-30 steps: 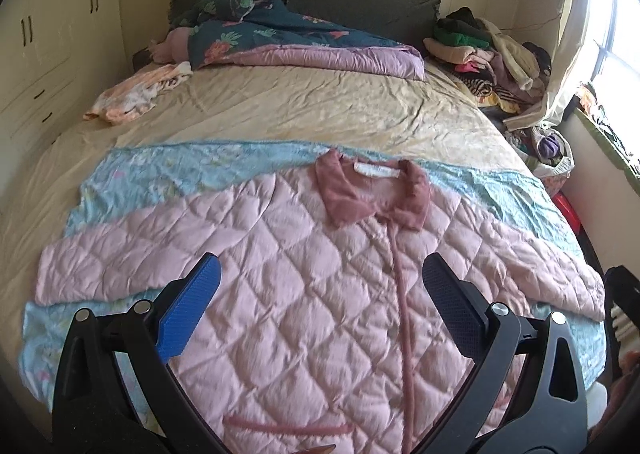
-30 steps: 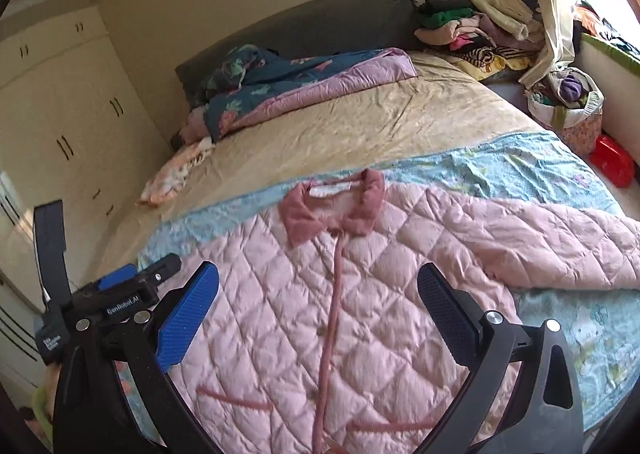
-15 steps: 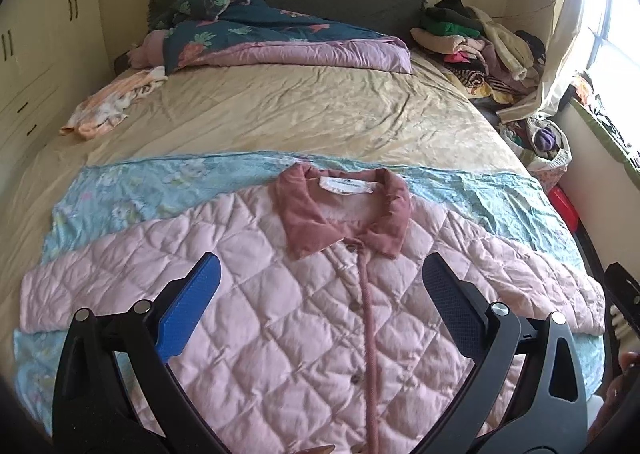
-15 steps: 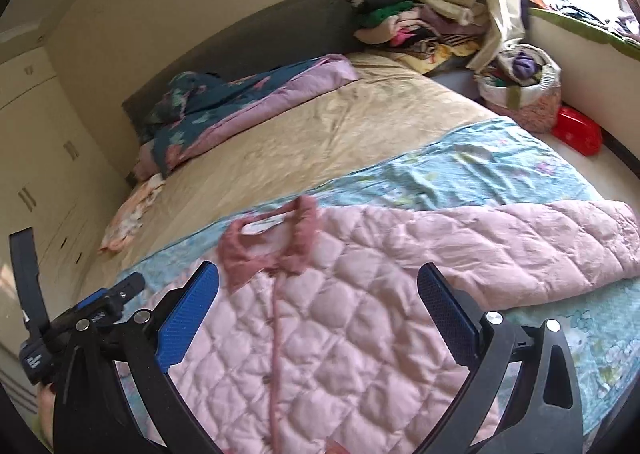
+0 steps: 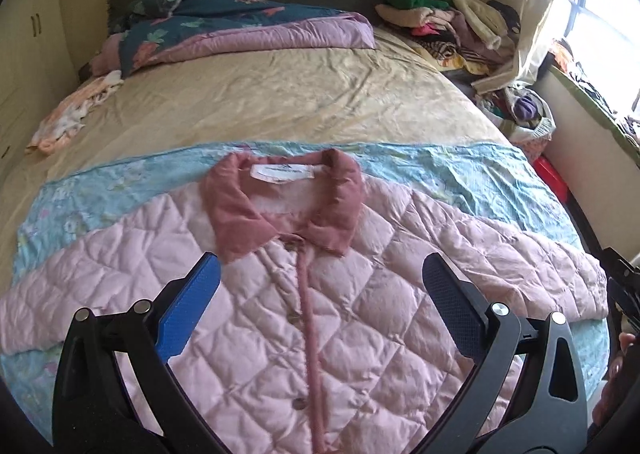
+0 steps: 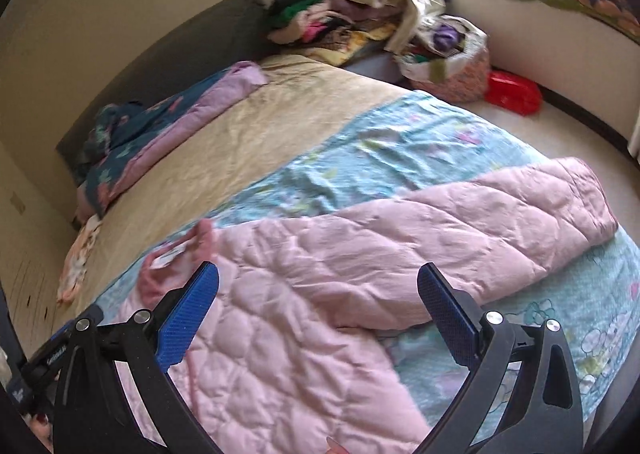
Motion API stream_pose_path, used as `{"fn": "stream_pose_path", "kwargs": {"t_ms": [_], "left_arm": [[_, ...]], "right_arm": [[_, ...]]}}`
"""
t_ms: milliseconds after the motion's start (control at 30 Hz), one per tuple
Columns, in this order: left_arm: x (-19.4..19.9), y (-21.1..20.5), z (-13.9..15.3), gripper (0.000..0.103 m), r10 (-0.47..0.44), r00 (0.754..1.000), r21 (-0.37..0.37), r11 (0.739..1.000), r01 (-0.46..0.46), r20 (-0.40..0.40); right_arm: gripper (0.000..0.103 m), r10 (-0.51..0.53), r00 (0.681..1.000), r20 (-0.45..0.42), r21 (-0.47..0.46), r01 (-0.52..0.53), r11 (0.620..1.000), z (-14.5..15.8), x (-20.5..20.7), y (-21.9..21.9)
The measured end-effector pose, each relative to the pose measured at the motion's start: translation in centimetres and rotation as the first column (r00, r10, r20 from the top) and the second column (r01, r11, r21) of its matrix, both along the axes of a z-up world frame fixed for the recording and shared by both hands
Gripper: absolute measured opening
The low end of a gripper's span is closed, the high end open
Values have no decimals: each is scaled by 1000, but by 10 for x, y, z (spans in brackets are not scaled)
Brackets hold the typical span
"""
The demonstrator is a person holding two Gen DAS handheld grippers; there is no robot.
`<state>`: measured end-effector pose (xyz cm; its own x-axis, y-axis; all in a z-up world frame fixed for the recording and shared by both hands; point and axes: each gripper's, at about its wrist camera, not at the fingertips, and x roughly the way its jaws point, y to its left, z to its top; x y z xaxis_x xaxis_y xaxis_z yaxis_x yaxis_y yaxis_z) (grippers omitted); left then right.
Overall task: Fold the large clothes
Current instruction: 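Move the right tool toward the jacket sleeve beside the right tool, then close the right tool on the pink sleeve cuff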
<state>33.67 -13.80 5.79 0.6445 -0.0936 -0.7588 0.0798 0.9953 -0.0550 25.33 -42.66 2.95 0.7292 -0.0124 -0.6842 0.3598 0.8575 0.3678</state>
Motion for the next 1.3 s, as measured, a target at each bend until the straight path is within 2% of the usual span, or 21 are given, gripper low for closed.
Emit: {"fn": "stream_pose_path", "kwargs": {"t_ms": [333,567,833,1067,1200,1300], "left_arm": [[15,-17,-50,95,-7,996,21,1000,9,-94],[22,-20,-79,95,-12,990,18,1000,15,-143],[31,-19,-105,95,-8,985,35,999,14,-172],[38,-13,-118,95,3,983,50,999,7,-183],[46,-7,-124,95,17,979,60,998,-5,-201],[49,1,-125,95,19,974,47,999,-9,-226]], "right_arm": [[99,-163,984,-71,48,167,985,-49,-7,-75],[99,-266,955,-131,86,278,957,-81,-15,-118],[99,-405,885,-230,149,443,884,-122,-31,-166],[99,-477,828,-294,213,543,812,-153,-38,-198],[99,-510,802,-311,253,587,769,-172,-39,-216],[98,-546,796,-261,267,604,751,-174,-40,-225]]}}
